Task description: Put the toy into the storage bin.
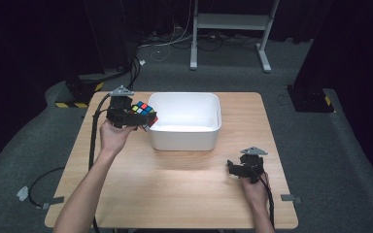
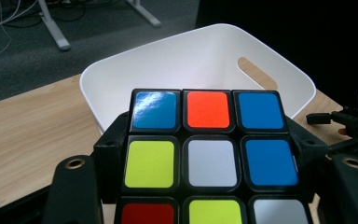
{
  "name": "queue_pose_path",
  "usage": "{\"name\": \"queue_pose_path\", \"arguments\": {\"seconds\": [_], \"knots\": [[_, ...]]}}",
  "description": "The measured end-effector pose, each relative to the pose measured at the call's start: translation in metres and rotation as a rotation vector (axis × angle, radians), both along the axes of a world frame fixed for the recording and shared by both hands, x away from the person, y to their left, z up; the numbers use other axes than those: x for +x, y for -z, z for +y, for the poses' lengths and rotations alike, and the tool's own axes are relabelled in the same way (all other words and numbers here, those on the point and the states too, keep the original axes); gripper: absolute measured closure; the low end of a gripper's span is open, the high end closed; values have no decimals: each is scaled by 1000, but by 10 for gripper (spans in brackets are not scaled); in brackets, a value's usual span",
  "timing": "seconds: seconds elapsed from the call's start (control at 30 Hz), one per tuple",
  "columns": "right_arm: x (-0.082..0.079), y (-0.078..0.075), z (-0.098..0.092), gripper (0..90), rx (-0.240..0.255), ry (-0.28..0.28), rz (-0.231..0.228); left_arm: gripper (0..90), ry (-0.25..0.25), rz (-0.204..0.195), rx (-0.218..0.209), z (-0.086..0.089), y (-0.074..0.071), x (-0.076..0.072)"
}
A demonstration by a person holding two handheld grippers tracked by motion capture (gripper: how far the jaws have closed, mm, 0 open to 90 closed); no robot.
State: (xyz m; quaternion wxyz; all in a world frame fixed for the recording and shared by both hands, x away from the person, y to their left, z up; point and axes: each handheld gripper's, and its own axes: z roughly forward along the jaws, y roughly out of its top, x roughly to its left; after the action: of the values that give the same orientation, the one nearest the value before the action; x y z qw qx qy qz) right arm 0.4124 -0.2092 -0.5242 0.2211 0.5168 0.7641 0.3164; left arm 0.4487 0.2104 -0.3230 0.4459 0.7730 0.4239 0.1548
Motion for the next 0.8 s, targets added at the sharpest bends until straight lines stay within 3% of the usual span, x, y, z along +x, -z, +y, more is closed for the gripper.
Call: {"name": "queue_pose_path", "arguments": {"seconds": [0.43,0.7,0.8], "knots": [[0,0,0,173,0,0,0,337,26,-10,6,-19,-8,13],[0,0,0,173,0,0,0,337,32,-2,-25,-26,-12,23],[0,0,0,173,0,0,0,337,32,-4,-18,-29,-13,26]]}}
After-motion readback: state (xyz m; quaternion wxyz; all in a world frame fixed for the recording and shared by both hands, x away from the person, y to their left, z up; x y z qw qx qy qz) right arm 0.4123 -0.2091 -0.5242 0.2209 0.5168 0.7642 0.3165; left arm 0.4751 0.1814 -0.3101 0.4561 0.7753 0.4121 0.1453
